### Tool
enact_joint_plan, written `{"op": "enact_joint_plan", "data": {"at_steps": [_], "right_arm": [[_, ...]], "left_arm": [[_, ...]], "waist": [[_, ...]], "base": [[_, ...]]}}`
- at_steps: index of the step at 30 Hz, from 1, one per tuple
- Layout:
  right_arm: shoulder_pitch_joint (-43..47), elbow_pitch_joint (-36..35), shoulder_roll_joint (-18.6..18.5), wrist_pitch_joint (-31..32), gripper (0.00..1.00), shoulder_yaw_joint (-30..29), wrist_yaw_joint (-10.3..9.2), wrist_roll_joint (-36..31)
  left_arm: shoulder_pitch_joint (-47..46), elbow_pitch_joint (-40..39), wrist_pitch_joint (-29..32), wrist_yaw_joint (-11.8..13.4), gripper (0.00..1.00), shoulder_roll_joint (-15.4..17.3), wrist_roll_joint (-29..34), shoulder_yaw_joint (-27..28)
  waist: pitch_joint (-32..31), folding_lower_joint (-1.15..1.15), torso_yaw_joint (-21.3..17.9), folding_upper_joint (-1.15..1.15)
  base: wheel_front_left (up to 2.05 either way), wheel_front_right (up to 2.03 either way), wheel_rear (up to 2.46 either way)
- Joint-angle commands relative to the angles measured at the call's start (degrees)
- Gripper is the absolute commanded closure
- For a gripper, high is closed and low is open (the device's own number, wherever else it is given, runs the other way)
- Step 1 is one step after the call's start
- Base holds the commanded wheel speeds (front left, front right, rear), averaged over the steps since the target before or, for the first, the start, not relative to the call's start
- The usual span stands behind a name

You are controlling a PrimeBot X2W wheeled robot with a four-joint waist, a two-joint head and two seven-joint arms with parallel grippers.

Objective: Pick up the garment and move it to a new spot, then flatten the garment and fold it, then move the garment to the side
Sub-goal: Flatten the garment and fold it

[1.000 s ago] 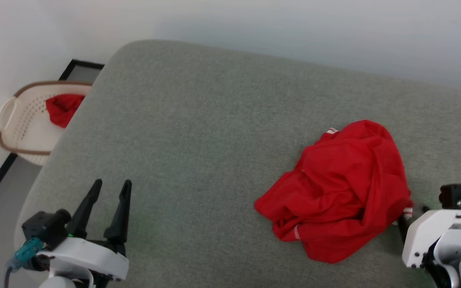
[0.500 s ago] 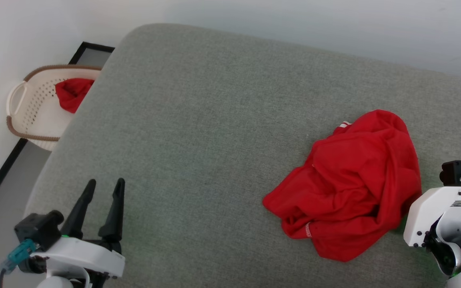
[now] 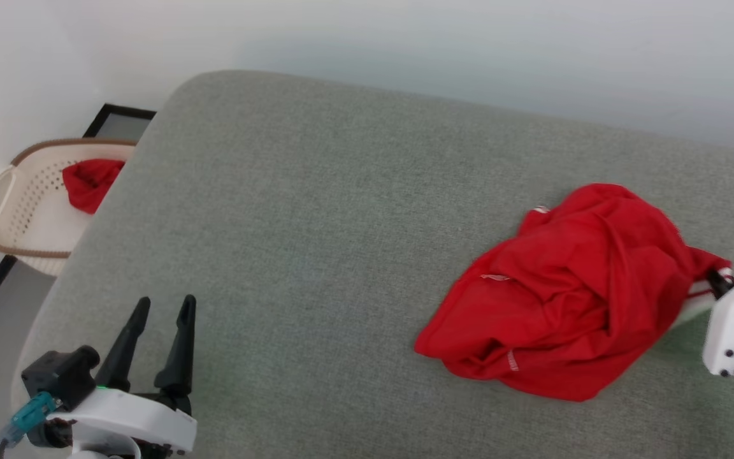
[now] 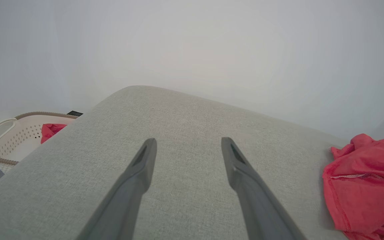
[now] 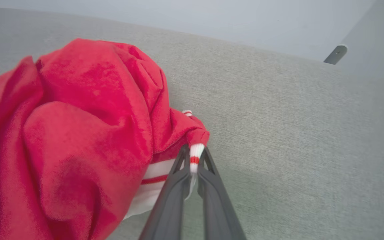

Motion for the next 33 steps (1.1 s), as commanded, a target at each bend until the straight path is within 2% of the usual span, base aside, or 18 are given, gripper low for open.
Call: {"op": "enact_joint_plan", "data": {"at_steps": [1, 6, 12, 13, 14, 15, 16, 25, 33], "right_arm": [[1.2, -0.5, -0.3, 0.4, 1.00, -0.7, -0.08, -0.3], [4.1, -2.4, -0.7, 2.2, 1.00, -5.0, -0.08, -2.3], [6.7, -0.1, 0.9, 2.5, 1.00, -8.8, -0.08, -3.7], [6.8, 0.4, 1.1, 2.1, 0.81, -9.0, -0.08, -3.9], [7.0, 1.0, 1.1, 1.8, 0.55, -9.1, -0.08, -4.4], [7.1, 1.7, 1.3, 1.6, 0.21, -9.2, -0.08, -4.6], [7.1, 2.4, 1.7, 1.4, 0.00, -9.3, -0.08, -4.8], [5.9, 1.3, 2.7, -1.3, 0.00, -7.9, -0.08, -3.6], [8.0, -4.8, 5.1, -2.2, 0.00, -4.3, -0.08, -0.8]], "left_arm": [[0.5, 0.0, -0.2, -0.3, 0.00, 0.0, -0.4, 0.0], [0.8, 0.3, -0.2, -0.4, 0.00, -0.3, -0.5, -0.4], [0.9, 0.7, 0.0, -0.6, 0.00, -0.2, -0.7, -1.0], [0.8, 0.8, 0.1, -0.7, 0.00, -0.2, -0.8, -1.2], [0.8, 0.9, 0.3, -0.7, 0.00, -0.1, -0.8, -1.3], [0.7, 0.9, 0.2, -0.8, 0.00, -0.1, -0.8, -1.3], [0.6, 0.9, 0.4, -0.8, 0.00, 0.1, -0.9, -1.4], [0.4, -0.4, 1.7, -0.3, 0.00, 1.2, -1.3, -1.4], [2.2, -0.4, 1.4, 1.4, 0.00, 1.6, -0.7, -0.9]], "waist": [[-0.6, 0.00, -0.6, 0.00], [-1.2, 0.00, -0.7, 0.00], [-1.6, 0.00, -0.5, 0.00], [-1.7, 0.00, -0.5, 0.00], [-1.8, 0.00, -0.5, 0.00], [-1.9, 0.00, -0.5, 0.00], [-2.0, 0.00, -0.6, 0.00], [-3.3, 0.00, -3.2, 0.00], [-5.7, 0.00, -5.0, 0.00]], "base": [[0.00, 0.00, 0.00], [0.00, 0.00, 0.00], [0.00, 0.00, 0.00], [0.00, 0.00, 0.00], [0.00, 0.00, 0.00], [0.00, 0.00, 0.00], [0.00, 0.00, 0.00], [0.00, 0.00, 0.00], [0.00, 0.00, 0.00]]}}
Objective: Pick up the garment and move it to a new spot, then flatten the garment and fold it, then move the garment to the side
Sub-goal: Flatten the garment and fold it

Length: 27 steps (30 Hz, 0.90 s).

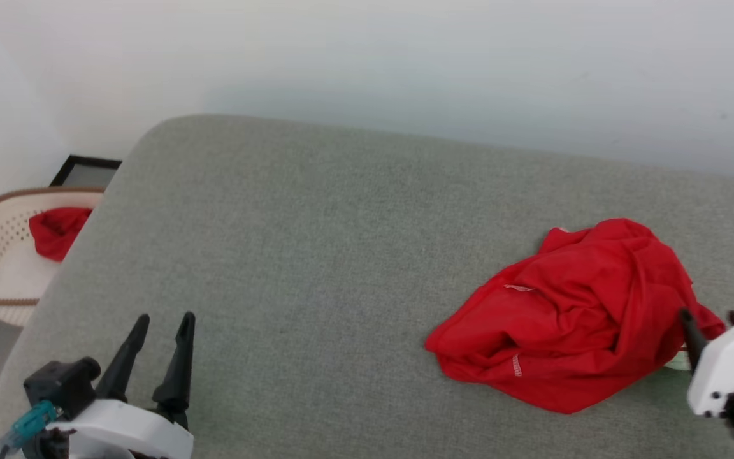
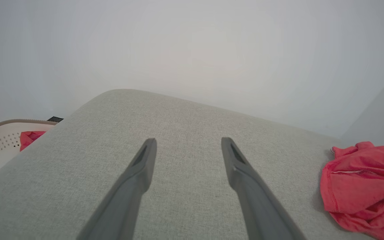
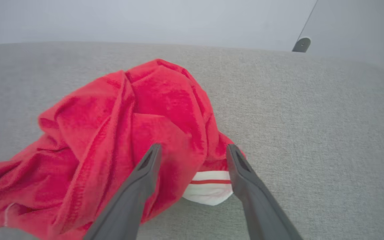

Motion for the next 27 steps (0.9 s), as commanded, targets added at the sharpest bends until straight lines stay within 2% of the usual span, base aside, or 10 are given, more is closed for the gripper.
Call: {"op": "enact_joint_plan", "data": {"at_steps": [1, 8, 21, 22, 23, 27], "right_arm": [[0.7, -1.1, 0.6, 0.1, 0.00, 1.0, -0.08, 0.7], [0.8, -3.6, 2.1, 3.0, 0.00, 4.8, -0.08, 2.7], [-4.6, 6.1, 2.4, 12.2, 0.00, 0.4, -0.07, -2.9], [-5.2, 6.9, 2.4, 12.7, 0.13, 0.3, -0.07, -3.1], [-5.6, 7.5, 2.4, 12.9, 1.00, 0.2, -0.07, -3.4], [-6.4, 8.2, 1.8, 13.5, 1.00, 1.3, -0.07, -3.4]], "left_arm": [[0.6, 0.2, -0.4, 0.5, 0.00, 0.0, 0.1, 0.3], [0.9, 1.2, -0.6, 0.5, 0.00, -1.1, 0.7, -1.0], [-3.5, 3.9, -0.9, -1.0, 0.00, -4.3, 1.6, -5.0], [-3.7, 4.2, -1.1, -1.1, 0.00, -4.5, 1.5, -5.2], [-3.8, 4.4, -1.2, -1.2, 0.00, -4.6, 1.5, -5.2], [-3.8, 5.6, -1.6, -1.5, 0.00, -5.1, 1.4, -4.8]], "waist": [[-1.1, 0.00, -0.6, 0.00], [-2.3, 0.00, 1.3, 0.00], [0.5, 0.00, 9.5, 0.00], [0.7, 0.00, 9.8, 0.00], [0.8, 0.00, 10.0, 0.00], [0.9, 0.00, 10.3, 0.00]], "base": [[0.00, 0.00, 0.00], [0.00, 0.00, 0.00], [0.00, 0.00, 0.00], [0.00, 0.00, 0.00], [0.00, 0.00, 0.00], [0.00, 0.00, 0.00]]}}
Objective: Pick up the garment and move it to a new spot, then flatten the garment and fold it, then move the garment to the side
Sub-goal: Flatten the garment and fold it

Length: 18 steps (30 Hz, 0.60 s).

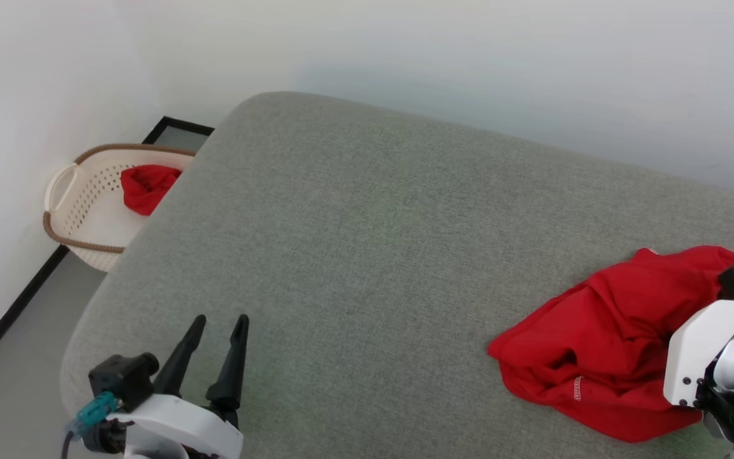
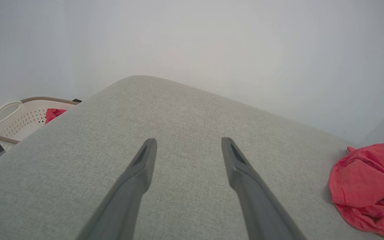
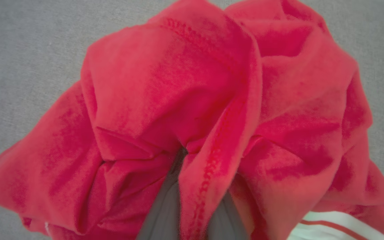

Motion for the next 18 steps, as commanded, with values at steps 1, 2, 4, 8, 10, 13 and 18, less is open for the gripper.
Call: {"op": "enact_joint_plan", "data": {"at_steps": [1, 2, 4, 8, 10, 13, 18], "right_arm": [[-0.6, -0.6, -0.4, -0.3, 1.00, 0.7, -0.06, 0.2], [-0.7, -1.1, -0.5, -0.5, 1.00, 1.3, -0.06, 0.4], [-0.4, -2.5, -0.6, -0.6, 1.00, 2.9, -0.06, 1.4], [0.9, -6.0, -1.0, 0.4, 1.00, 5.9, -0.06, 3.1], [1.9, -9.0, -1.0, 1.4, 1.00, 8.1, -0.06, 4.9], [3.4, -13.6, -0.6, 3.2, 1.00, 11.3, -0.06, 7.6], [8.0, -20.0, 0.4, 8.1, 1.00, 16.4, -0.06, 12.5]], "left_arm": [[-0.2, 0.3, -0.4, -0.4, 0.00, -0.2, -0.2, 0.4], [0.1, 0.4, -0.4, -0.4, 0.00, -0.2, -0.3, 0.7], [0.7, 0.7, -0.5, -0.5, 0.00, 0.0, -0.4, 1.1], [1.3, 0.7, -0.7, -0.5, 0.00, 0.2, -0.5, 1.8], [1.6, 0.6, -0.8, -0.5, 0.00, 0.4, -0.6, 2.4], [1.9, 0.4, -0.9, -0.6, 0.00, 0.5, -0.8, 2.9], [2.3, 0.1, -0.9, -0.5, 0.00, 0.7, -0.9, 3.6]], "waist": [[0.3, 0.00, 0.3, 0.00], [0.1, 0.00, 0.1, 0.00], [-0.3, 0.00, -0.3, 0.00], [-0.8, 0.00, -0.9, 0.00], [-1.1, 0.00, -1.3, 0.00], [-1.3, 0.00, -1.8, 0.00], [-1.6, 0.00, -2.2, 0.00]], "base": [[0.00, 0.00, 0.00], [0.00, 0.00, 0.00], [0.00, 0.00, 0.00], [0.00, 0.00, 0.00], [0.00, 0.00, 0.00], [0.00, 0.00, 0.00], [0.00, 0.00, 0.00]]}}
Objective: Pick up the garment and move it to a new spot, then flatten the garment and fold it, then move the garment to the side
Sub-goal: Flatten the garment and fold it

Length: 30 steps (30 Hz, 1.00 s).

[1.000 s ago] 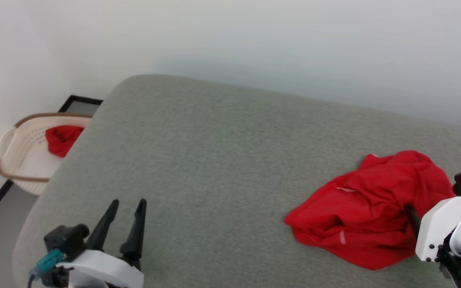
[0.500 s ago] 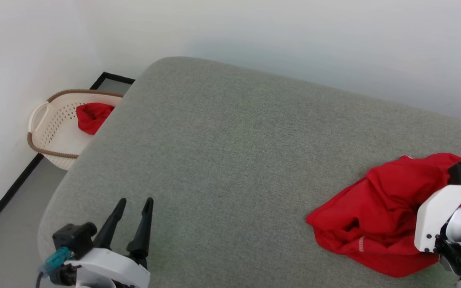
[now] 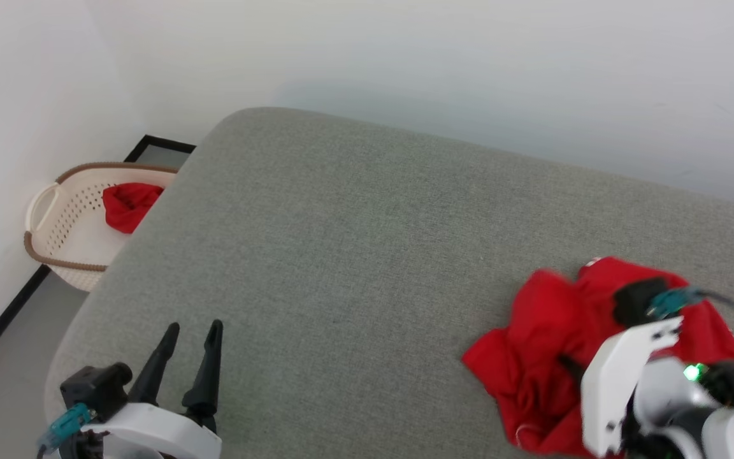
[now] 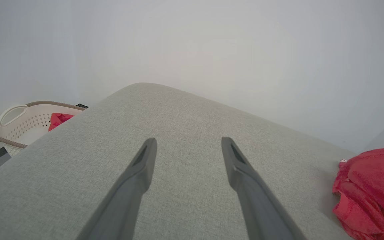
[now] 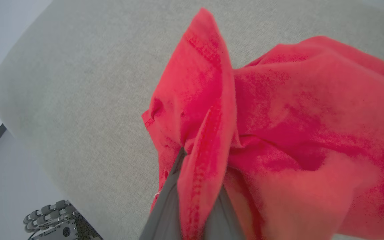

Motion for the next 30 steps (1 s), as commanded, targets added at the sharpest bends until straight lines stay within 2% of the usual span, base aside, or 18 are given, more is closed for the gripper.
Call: {"op": "enact_joint_plan", "data": {"at_steps": [1, 10, 17, 18, 19, 20, 30], "right_arm": [[1.2, -0.7, 0.1, 0.7, 1.00, 0.9, -0.06, 0.3], [10.9, -6.5, 0.2, 8.5, 1.00, 6.7, -0.06, 2.8], [14.5, -6.5, 0.3, 9.4, 1.00, 7.5, -0.06, 2.9], [14.3, -6.5, 0.4, 8.3, 0.89, 7.1, -0.06, 2.7], [13.6, -6.5, 0.5, 7.4, 0.36, 6.9, -0.06, 2.4], [13.1, -6.2, 0.6, 6.8, 0.00, 6.9, -0.06, 2.4], [9.6, -10.2, 1.9, 3.5, 0.00, 4.5, -0.06, 6.5]], "left_arm": [[0.5, -0.2, -0.2, 0.0, 0.00, 0.2, -0.4, 0.3], [1.2, -0.9, -0.2, 0.4, 0.00, 0.0, -0.5, 1.0], [1.6, -1.1, -0.2, 0.6, 0.00, -0.2, -0.4, 1.3], [1.6, -1.0, -0.2, 0.7, 0.00, -0.2, -0.3, 1.4], [1.6, -1.0, -0.2, 0.7, 0.00, -0.2, -0.3, 1.4], [1.6, -1.1, -0.2, 0.7, 0.00, -0.2, -0.4, 1.4], [-0.9, -4.8, 4.3, 0.4, 0.00, 2.4, -2.0, 1.6]], "waist": [[-0.1, 0.00, -0.1, 0.00], [0.2, 0.00, -0.7, 0.00], [0.9, 0.00, -1.6, 0.00], [1.0, 0.00, -1.8, 0.00], [1.1, 0.00, -2.0, 0.00], [1.1, 0.00, -2.3, 0.00], [0.6, 0.00, -7.2, 0.00]], "base": [[0.00, 0.00, 0.00], [0.00, 0.00, 0.00], [0.00, 0.00, 0.00], [0.00, 0.00, 0.00], [0.00, 0.00, 0.00], [0.00, 0.00, 0.00], [0.00, 0.00, 0.00]]}}
